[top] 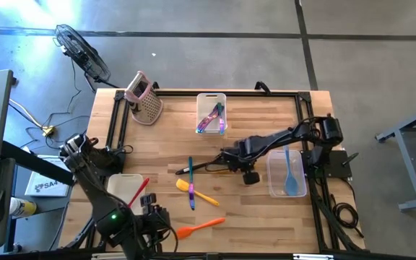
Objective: Pick & Place Kitchen Items
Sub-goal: Put the yellow spatula into the left white bin
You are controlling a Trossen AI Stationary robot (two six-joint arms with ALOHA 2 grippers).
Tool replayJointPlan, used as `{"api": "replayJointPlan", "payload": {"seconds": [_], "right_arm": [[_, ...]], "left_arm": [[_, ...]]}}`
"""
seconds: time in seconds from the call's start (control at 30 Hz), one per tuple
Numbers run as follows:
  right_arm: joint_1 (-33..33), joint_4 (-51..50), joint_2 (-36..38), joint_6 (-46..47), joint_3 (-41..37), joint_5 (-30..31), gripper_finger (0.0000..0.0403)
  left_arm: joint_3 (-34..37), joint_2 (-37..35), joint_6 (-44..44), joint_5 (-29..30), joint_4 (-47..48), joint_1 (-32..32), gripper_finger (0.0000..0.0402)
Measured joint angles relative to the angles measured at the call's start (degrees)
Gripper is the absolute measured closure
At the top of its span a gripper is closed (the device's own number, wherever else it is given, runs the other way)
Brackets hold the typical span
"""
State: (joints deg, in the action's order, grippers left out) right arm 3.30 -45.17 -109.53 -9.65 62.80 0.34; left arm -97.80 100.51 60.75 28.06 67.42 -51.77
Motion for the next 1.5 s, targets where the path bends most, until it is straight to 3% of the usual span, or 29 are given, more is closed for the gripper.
{"api": "replayJointPlan", "payload": {"seconds": [0.1, 0.2, 0.47, 0.7, 0.93, 1.03, 1.13, 1.33, 1.5], "right_arm": [[2.23, -0.80, 2.94, 2.10, -0.79, 3.71, 0.0389], [4.79, -2.86, 6.43, 5.20, -1.34, 3.72, 0.0389], [16.52, -1.33, 14.82, 12.82, -1.26, 12.44, 0.0390], [26.97, 13.58, 19.04, 14.49, -1.04, 22.50, 0.0390], [34.65, 36.95, 19.62, 3.88, -0.98, 33.67, 0.0390], [37.20, 46.14, 19.64, -2.25, -0.87, 37.42, 0.0390], [38.69, 51.67, 19.64, -6.53, -0.87, 37.16, 0.0390], [39.25, 53.66, 19.58, -5.86, -0.84, 36.98, 0.0390], [39.24, 54.39, 19.33, -5.26, -0.84, 36.03, 0.0390]], "left_arm": [[0.00, 0.00, -0.56, 0.34, 0.00, 0.00, 0.0215], [0.00, 0.00, -1.64, 2.19, 0.04, -0.02, 0.0215], [0.00, 0.00, -5.45, 11.55, -0.02, 0.01, 0.0215], [0.00, 0.00, -9.52, 23.07, -0.28, 0.01, 0.0215], [-0.07, 0.89, -14.01, 32.99, -4.09, 0.63, 0.0215], [-0.04, 2.34, -18.21, 33.78, -8.33, 1.10, 0.0215], [-0.06, 3.95, -24.10, 34.49, -15.59, 1.95, 0.0215], [-0.03, 5.89, -45.20, 33.47, -38.28, 2.67, 0.0215], [-0.04, 5.84, -58.98, 28.07, -54.06, 2.65, 0.0215]]}}
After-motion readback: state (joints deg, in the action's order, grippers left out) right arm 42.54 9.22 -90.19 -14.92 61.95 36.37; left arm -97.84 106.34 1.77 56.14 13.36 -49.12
